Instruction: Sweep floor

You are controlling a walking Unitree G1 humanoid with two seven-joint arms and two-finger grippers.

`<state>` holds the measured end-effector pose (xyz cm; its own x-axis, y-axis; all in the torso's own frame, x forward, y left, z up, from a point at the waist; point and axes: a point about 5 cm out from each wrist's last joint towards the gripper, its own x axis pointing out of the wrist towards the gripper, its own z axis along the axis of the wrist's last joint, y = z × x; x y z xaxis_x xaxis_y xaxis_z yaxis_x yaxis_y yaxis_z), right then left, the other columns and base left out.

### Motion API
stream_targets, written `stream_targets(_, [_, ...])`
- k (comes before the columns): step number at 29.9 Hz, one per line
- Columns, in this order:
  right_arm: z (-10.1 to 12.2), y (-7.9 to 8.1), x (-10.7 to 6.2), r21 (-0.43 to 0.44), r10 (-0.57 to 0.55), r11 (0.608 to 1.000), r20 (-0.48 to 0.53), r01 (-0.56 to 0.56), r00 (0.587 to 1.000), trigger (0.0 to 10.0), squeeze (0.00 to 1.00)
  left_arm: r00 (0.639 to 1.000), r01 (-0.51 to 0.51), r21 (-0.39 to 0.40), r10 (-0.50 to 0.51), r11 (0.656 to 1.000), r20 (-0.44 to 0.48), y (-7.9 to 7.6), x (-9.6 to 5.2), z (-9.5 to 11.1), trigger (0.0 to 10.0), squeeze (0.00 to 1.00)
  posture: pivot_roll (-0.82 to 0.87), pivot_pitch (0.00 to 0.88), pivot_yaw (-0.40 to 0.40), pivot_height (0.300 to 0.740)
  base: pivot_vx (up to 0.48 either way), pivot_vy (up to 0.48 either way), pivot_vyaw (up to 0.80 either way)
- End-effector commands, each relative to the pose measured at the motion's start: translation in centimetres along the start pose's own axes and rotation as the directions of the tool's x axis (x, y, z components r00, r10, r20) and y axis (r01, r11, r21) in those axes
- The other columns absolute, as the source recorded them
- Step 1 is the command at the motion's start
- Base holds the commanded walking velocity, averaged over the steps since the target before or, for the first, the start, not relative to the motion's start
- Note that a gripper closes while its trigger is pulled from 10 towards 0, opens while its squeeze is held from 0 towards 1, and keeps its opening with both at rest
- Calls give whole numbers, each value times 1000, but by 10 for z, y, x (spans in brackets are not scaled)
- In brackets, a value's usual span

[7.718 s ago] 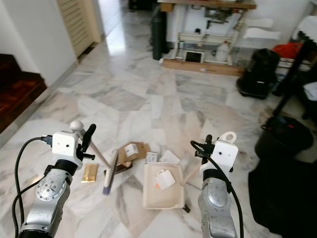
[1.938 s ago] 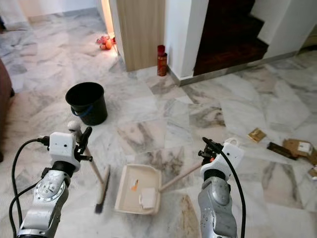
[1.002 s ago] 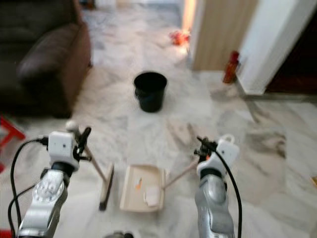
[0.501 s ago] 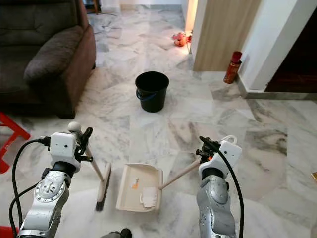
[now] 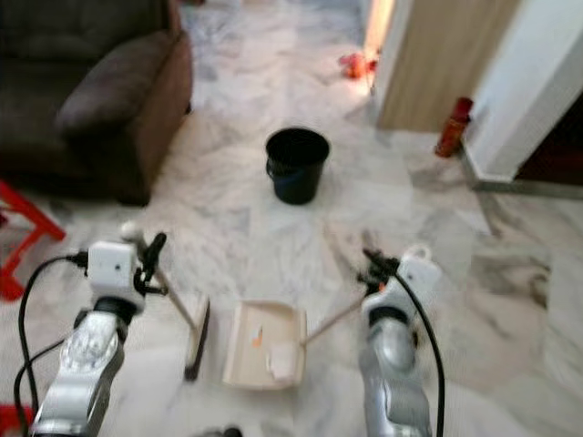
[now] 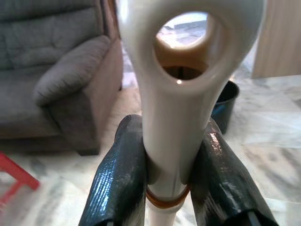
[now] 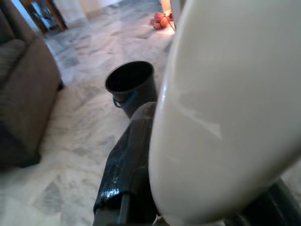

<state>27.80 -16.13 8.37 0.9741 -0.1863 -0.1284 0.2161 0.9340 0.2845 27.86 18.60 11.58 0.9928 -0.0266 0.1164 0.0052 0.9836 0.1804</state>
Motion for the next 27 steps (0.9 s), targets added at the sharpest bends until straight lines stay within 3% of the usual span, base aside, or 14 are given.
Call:
stream_targets(1, [3,-1,-1,30,-9,1000,21,8,1000,10000,0,999,3,12,-3,1000,51,-2,3,11,10000,0,-3,99,-2,740,330,0,0])
stream_targets(27, [3,1,-1,34,-4,999,14,3,1000,10000,0,999,-5,17,4,1000,47,-1,3,11,10000,0,5,100,-4,740,329,0,0])
